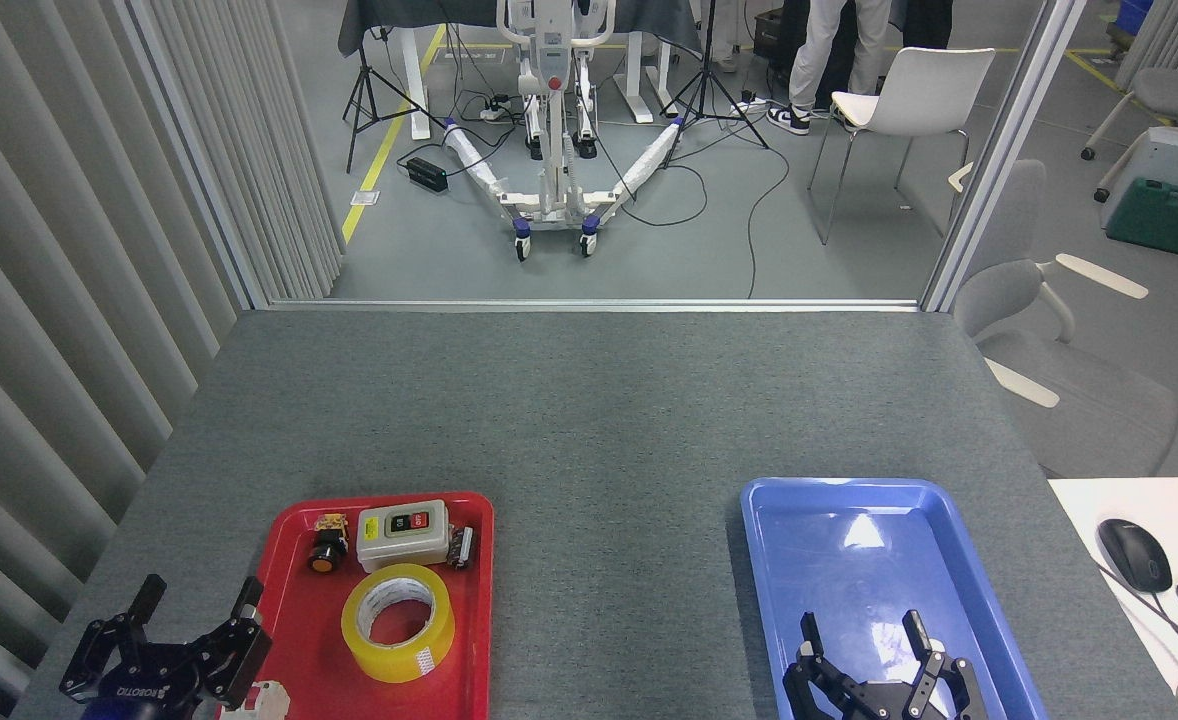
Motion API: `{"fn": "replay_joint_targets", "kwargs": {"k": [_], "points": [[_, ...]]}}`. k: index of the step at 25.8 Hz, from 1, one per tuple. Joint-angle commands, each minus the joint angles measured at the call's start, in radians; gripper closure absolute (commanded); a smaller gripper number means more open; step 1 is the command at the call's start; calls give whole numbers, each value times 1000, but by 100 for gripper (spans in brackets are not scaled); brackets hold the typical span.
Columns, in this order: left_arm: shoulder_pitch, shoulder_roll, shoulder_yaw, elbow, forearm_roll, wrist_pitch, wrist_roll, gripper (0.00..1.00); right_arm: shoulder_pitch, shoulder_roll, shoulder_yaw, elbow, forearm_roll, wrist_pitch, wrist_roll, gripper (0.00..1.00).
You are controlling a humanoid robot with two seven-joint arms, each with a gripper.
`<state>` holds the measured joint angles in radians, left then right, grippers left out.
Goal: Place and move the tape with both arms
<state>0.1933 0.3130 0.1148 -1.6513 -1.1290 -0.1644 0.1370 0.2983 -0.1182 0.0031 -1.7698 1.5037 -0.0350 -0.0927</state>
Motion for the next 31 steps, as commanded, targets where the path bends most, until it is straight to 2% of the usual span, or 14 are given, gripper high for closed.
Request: {"fn": "replay_joint_targets", "kwargs": {"k": [1,27,31], "points": [[0,0,0,-1,0,2,1,0,-1,0,0,0,0,0,-2,0],[2,1,8,-12,21,-1,-19,0,-10,3,-12,4,-2,4,-1,0],[-18,6,6,-13,78,-15,-60,0,-11,5,-11,-7,-11,1,25,0]]}}
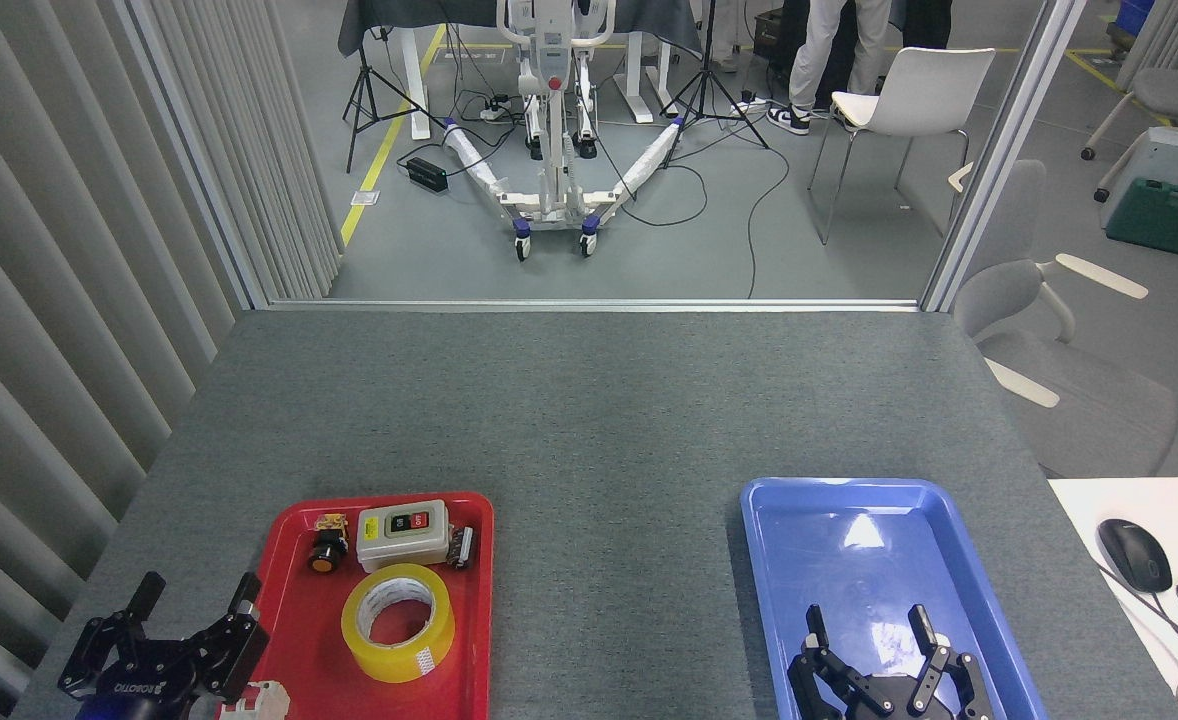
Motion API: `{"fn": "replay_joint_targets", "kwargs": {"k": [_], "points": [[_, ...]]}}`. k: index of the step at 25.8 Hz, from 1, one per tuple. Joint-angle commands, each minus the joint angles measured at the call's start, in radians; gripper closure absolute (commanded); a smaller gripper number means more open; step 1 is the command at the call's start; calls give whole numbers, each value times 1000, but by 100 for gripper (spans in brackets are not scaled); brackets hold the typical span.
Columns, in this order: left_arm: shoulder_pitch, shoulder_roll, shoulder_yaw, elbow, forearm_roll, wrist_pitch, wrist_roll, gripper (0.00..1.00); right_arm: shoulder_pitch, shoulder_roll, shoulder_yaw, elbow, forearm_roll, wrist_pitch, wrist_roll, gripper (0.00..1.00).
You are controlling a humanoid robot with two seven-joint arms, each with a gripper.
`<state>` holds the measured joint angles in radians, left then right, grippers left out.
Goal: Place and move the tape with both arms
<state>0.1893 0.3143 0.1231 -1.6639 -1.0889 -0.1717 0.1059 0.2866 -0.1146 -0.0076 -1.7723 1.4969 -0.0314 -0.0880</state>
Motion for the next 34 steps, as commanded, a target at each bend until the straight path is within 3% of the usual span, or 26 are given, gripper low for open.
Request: {"fn": "replay_joint_targets", "kwargs": {"k": [1,8,14,20,26,29,34], "points": [[-30,8,-5,1,67,-9,-66,0,-1,0,0,-4,-4,-4,25,0],[-229,74,-134,3,145,12,-356,0,2,-4,3,-12,-4,-5,30,0],[-280,163,-250,-4,238,93,-526,0,23,-13,9,-13,-3,-4,30,0],[-383,184,-327,-8,408,199,-793,0,68,-11,2,-18,3,-2,30,0],[-406,212,-376,-10,414,222,-1016,1,60,-11,-3,-18,3,1,30,0],[-419,212,-382,-8,414,222,-1083,2,60,-16,-5,-19,3,2,30,0],[-478,262,-474,26,414,242,-1080,2,32,-20,-32,-18,2,1,30,0]]}}
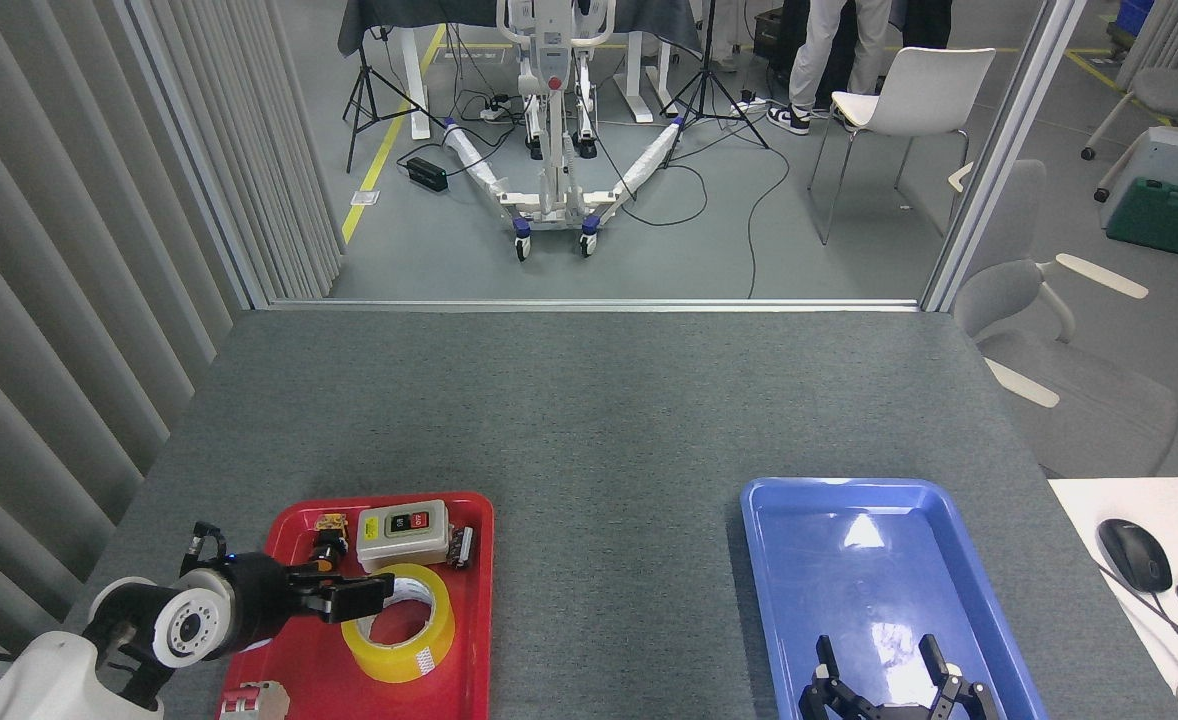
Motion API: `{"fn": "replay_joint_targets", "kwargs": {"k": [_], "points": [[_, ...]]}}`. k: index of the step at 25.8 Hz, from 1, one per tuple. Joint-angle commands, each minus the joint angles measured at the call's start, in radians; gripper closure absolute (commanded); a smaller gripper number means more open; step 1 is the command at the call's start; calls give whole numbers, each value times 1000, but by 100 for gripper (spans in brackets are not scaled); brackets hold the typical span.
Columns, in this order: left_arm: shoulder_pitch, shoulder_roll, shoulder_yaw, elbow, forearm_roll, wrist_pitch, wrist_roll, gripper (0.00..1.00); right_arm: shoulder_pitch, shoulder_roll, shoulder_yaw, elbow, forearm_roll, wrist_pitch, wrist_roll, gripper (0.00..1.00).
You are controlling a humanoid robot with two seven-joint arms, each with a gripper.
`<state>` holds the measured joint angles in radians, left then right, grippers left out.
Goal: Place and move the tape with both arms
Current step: 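Move the left gripper over the yellow tape roll and grasp it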
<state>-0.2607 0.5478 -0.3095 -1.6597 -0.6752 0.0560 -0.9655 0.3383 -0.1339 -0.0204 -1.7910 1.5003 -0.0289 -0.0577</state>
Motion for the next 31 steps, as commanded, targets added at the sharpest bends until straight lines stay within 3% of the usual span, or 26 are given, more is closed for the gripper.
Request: {"fn": "replay_joint_targets", "kwargs": {"k": [1,10,15,22,25,31], "points": [[-37,35,-57,31,0,25,-7,2,-47,-4,-26,1,-2,-2,-1,0],[-111,34,-183,112,0,33,-7,2,-59,-4,-18,1,-3,-2,-1,0],[-135,26,-212,170,0,35,-7,12,-59,-13,-23,1,-3,-2,-1,0],[-163,21,-255,244,0,35,-7,12,-58,-26,-23,1,-5,-2,-1,0],[-170,15,-267,284,0,35,-7,19,-58,-30,-24,1,-5,-2,-1,0],[-180,14,-272,301,-9,36,-7,20,-39,-29,-19,-1,-5,-2,-1,0]]}}
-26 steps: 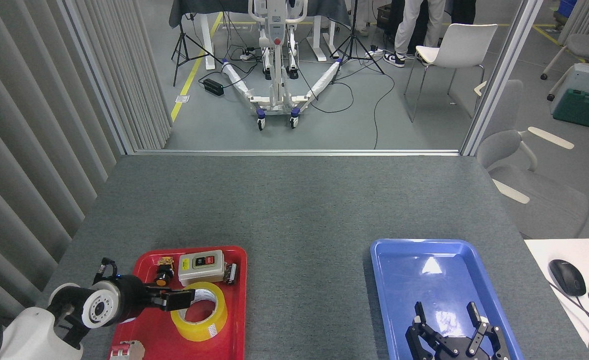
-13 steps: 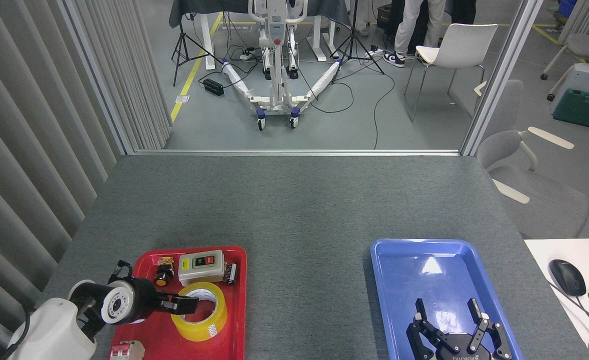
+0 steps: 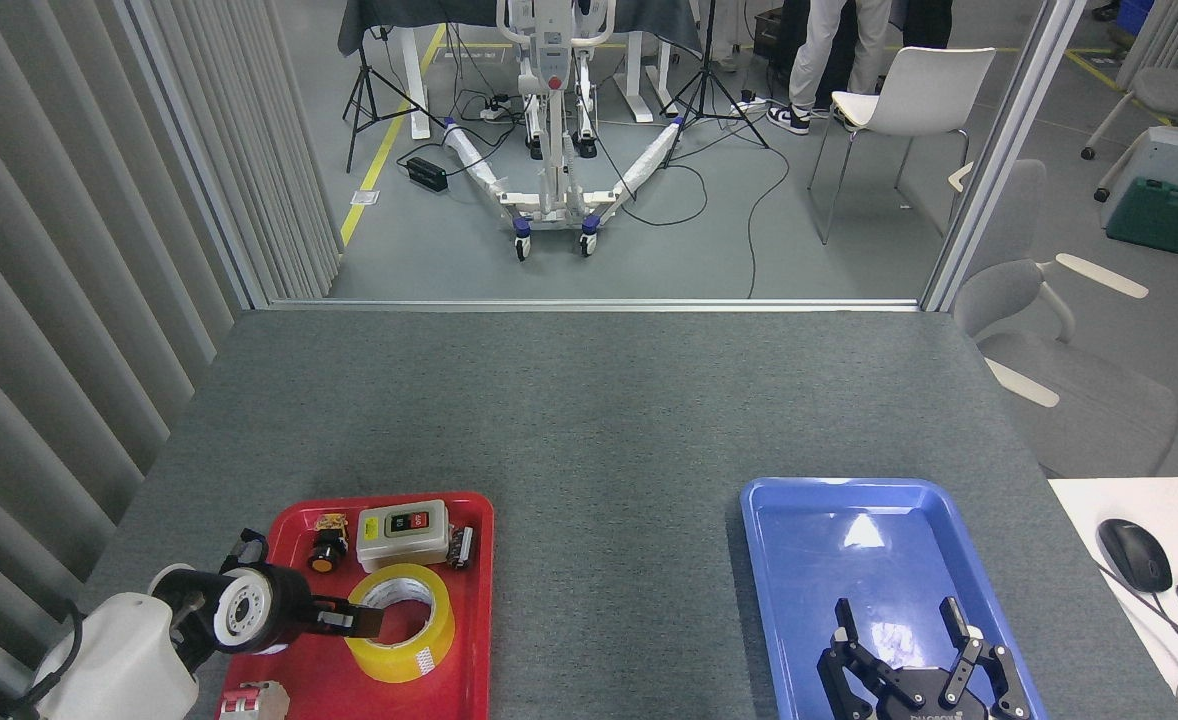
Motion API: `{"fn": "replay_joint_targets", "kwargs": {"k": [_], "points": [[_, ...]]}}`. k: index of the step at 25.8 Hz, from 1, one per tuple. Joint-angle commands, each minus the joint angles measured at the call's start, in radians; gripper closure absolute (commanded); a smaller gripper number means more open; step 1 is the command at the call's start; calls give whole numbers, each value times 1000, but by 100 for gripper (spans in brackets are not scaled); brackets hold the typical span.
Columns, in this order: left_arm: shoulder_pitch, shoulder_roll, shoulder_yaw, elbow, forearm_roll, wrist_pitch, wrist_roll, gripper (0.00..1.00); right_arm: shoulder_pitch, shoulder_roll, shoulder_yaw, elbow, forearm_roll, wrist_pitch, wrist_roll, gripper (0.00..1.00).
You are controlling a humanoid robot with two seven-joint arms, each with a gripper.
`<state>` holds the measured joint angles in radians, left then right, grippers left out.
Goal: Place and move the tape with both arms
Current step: 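Move the left gripper over the yellow tape roll and grasp it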
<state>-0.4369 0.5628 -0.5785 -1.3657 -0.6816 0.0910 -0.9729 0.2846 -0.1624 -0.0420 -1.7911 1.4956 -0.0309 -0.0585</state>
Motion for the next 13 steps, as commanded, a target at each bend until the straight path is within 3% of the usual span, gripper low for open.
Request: {"fn": "replay_joint_targets", "kwargs": {"k": [1,13], "points": [[-5,-1,-6,7,-3,1,0,21,27,-2,2,-1,0,0,0,0],[-23,-29,-35,71,-4,-2,0,30,33,-5,-18,1,0,0,0,0]]}}
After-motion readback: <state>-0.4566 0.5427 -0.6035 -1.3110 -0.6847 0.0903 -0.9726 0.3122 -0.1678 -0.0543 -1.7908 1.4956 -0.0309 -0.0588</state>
